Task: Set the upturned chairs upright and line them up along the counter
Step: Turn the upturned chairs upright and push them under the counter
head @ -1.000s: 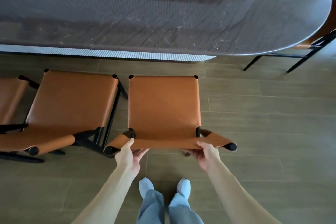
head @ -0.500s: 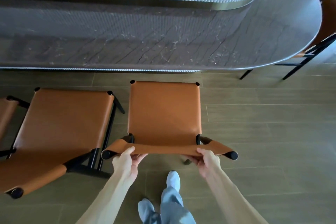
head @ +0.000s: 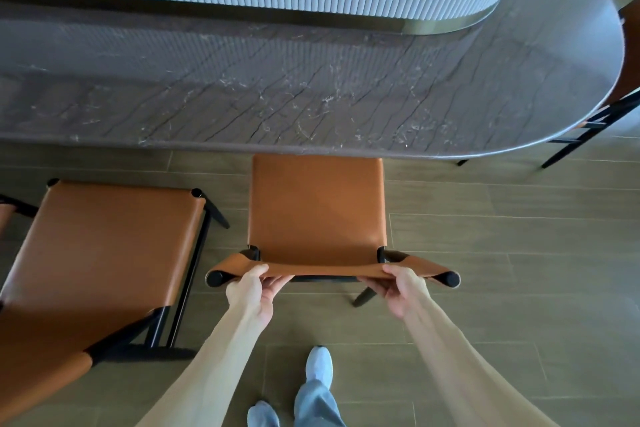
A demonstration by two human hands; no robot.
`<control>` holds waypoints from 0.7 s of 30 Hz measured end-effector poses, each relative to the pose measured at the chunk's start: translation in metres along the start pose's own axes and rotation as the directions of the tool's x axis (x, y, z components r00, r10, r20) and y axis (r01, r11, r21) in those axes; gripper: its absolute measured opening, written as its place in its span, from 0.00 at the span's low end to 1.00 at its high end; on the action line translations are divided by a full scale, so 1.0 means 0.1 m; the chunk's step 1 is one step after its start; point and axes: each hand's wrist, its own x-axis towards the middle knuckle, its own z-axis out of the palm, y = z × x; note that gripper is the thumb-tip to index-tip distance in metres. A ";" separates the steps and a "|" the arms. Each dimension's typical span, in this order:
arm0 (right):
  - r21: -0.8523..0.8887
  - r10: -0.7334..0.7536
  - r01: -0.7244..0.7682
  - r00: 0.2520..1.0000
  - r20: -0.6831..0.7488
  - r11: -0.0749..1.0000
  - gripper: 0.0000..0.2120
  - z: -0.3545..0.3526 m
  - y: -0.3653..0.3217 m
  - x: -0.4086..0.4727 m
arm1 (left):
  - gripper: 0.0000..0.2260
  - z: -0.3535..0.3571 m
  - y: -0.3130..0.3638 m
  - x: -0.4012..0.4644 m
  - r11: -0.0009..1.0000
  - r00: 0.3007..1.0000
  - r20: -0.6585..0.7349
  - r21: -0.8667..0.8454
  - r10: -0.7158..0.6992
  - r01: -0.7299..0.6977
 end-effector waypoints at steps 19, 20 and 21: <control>0.026 0.025 -0.026 0.999 0.045 0.999 0.20 -0.04 -0.02 0.02 | 0.19 -0.01 0.08 -0.03 0.999 0.999 -0.027 0.029 -0.018 0.019; 0.026 0.029 -0.030 0.998 0.047 0.999 0.20 -0.02 -0.03 0.02 | 0.19 -0.01 0.10 0.00 0.999 0.999 -0.028 0.034 -0.028 0.028; 0.027 0.033 -0.035 0.998 0.049 0.999 0.20 0.00 -0.03 0.03 | 0.19 -0.01 0.12 0.02 0.999 0.999 -0.029 0.041 -0.032 0.033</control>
